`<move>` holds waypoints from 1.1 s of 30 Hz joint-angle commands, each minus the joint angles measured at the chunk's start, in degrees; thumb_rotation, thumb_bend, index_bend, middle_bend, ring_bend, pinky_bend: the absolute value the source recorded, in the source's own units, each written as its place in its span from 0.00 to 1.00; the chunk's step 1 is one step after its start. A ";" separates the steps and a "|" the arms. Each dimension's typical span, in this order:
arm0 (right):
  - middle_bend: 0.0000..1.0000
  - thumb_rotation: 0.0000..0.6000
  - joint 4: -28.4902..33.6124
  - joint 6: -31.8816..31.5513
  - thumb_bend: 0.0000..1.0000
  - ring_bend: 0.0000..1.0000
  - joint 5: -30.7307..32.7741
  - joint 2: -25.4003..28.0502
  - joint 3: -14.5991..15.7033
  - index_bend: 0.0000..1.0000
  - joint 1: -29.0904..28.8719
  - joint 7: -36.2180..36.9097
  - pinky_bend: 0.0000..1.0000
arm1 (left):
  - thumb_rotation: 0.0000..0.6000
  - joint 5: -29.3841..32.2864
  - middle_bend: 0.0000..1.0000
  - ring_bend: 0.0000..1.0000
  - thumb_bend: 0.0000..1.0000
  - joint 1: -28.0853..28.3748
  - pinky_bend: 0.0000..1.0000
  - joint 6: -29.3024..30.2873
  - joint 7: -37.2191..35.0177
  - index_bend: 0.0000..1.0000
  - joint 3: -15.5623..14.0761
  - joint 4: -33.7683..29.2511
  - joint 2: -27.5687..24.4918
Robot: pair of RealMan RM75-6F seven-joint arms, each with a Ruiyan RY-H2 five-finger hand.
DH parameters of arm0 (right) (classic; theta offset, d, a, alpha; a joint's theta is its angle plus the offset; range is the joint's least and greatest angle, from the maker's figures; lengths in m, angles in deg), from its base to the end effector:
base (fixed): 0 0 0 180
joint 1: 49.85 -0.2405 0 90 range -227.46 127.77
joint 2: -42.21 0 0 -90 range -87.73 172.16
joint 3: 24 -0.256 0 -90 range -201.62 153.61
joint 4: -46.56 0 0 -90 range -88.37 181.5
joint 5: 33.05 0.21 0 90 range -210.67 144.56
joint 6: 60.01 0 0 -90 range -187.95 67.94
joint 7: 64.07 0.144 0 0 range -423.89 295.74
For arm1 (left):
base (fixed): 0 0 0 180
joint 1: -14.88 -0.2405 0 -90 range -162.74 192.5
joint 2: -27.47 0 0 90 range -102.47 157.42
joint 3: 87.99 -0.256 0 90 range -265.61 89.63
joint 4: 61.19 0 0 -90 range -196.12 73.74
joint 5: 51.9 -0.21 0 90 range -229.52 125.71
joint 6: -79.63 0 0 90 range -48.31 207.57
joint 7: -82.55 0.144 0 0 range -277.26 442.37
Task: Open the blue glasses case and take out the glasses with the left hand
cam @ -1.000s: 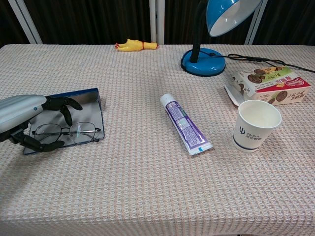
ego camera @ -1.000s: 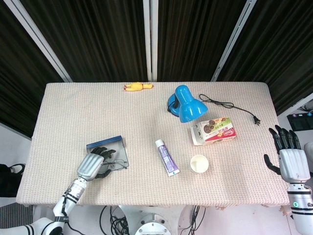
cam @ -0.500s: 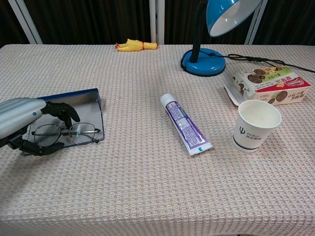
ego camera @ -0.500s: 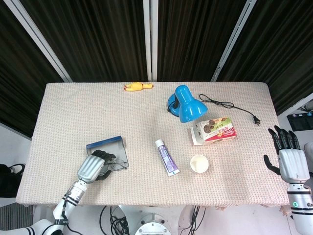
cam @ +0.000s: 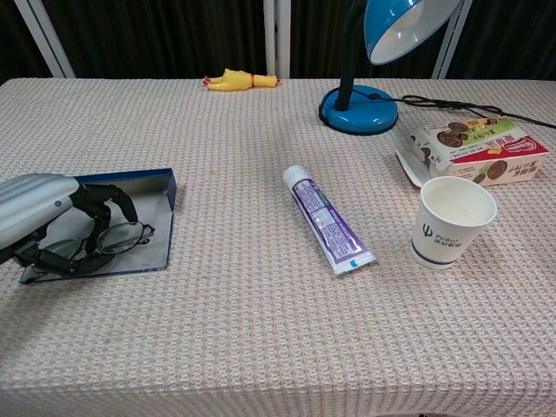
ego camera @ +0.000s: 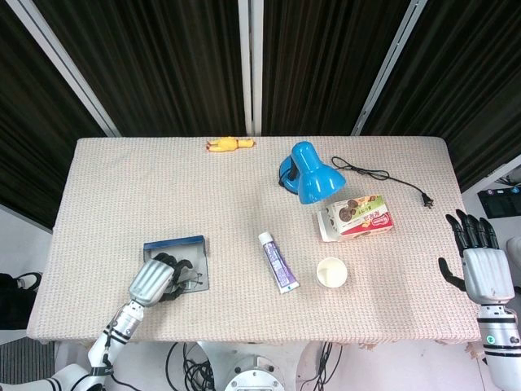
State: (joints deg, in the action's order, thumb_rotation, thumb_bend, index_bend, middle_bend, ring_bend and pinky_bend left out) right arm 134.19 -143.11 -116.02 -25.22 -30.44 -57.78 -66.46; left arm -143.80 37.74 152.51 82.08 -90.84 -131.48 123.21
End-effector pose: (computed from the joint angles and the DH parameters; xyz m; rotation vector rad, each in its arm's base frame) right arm -0.3152 -0.2119 0.1560 1.3636 -0.8277 0.8941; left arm -0.2374 0.2363 -0.0376 -1.8514 -0.9646 -1.0921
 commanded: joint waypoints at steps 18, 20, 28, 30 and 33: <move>0.00 1.00 0.08 -0.48 0.33 0.00 -0.27 0.09 -0.07 0.00 0.12 0.20 0.00 | 1.00 -5.33 0.74 0.51 0.34 -0.07 0.44 6.20 0.67 0.42 0.02 -2.88 -0.91; 0.00 1.00 0.05 -0.57 0.33 0.00 -0.30 0.13 -0.06 0.00 0.18 0.31 0.00 | 1.00 -6.05 0.75 0.52 0.34 -0.04 0.45 6.28 1.14 0.43 -0.47 -4.46 -1.42; 0.00 1.00 0.03 -1.15 0.33 0.00 -0.51 0.34 -0.14 0.00 0.43 0.93 0.00 | 1.00 -9.56 0.76 0.53 0.34 0.71 0.46 6.18 2.65 0.44 -2.24 -8.50 -2.23; 0.00 1.00 0.03 -1.35 0.33 0.00 -0.55 0.41 -0.17 0.00 0.53 1.13 0.00 | 1.00 -10.26 0.76 0.53 0.34 1.16 0.46 5.75 3.32 0.44 -2.36 -9.51 -2.21; 0.00 1.00 -0.03 -1.62 0.33 0.00 -0.72 0.42 -0.15 0.00 0.65 1.41 0.00 | 1.00 -11.00 0.77 0.54 0.34 2.05 0.46 4.73 4.66 0.44 -2.19 -10.77 -1.99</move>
State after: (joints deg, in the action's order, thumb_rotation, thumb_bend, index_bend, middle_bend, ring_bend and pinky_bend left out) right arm 134.17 -144.71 -116.72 -24.80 -30.60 -57.15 -65.05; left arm -154.44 39.37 157.69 86.22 -93.06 -141.78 121.12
